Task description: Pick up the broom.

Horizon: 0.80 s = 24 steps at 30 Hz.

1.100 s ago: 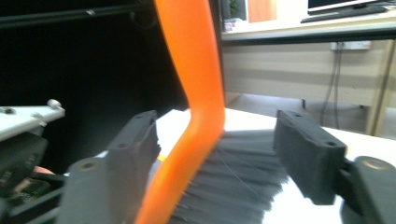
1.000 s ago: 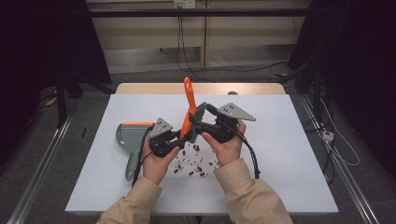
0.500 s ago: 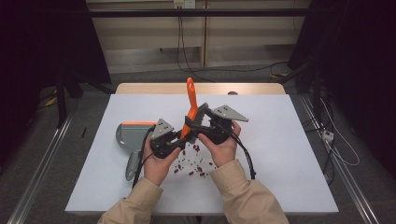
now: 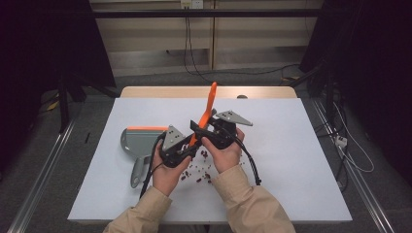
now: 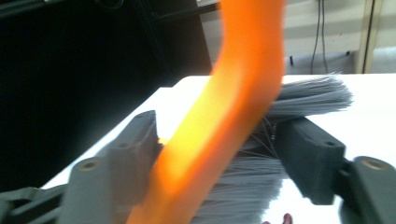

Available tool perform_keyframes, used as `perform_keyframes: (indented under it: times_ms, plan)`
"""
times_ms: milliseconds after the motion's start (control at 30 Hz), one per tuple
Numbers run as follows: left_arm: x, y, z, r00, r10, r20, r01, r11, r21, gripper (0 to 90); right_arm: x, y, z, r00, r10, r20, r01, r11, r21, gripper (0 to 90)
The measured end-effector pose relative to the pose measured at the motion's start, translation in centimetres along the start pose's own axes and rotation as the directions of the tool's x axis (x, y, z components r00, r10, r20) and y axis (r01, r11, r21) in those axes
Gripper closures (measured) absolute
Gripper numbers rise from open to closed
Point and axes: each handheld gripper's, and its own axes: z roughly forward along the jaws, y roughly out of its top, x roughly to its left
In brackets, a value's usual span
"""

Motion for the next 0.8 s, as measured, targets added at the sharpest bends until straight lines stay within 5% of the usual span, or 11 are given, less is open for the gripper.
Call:
perform_keyframes:
  times_ms: [333, 467, 533, 800]
  plan:
    - [-0.8, 0.0, 0.6, 0.9980, 0.052, -0.035, -0.052, 0.9986, 0.014, 60.1, 0.3, 0.4, -0.8, 0.9939, 0.109, -0.020, -0.108, 0.994, 0.029, 59.3]
    - [-0.3, -0.2, 0.7, 0.9997, 0.024, -0.007, -0.023, 0.9995, 0.023, 50.3, 0.0, 0.7, -0.9, 0.9908, 0.122, -0.060, -0.119, 0.992, 0.049, 69.5]
    - [0.0, -0.1, 0.6, 0.9998, -0.001, 0.019, 0.001, 0.9999, 0.016, 50.4, -0.2, 0.9, -1.0, 0.9946, 0.084, -0.060, -0.082, 0.996, 0.035, 69.6]
    - [0.7, 0.1, 0.0, 0.9994, -0.026, 0.024, 0.026, 0.9996, 0.009, 26.5, -2.9, 2.3, -2.4, 0.9981, 0.036, -0.050, -0.033, 0.998, 0.052, 69.6]
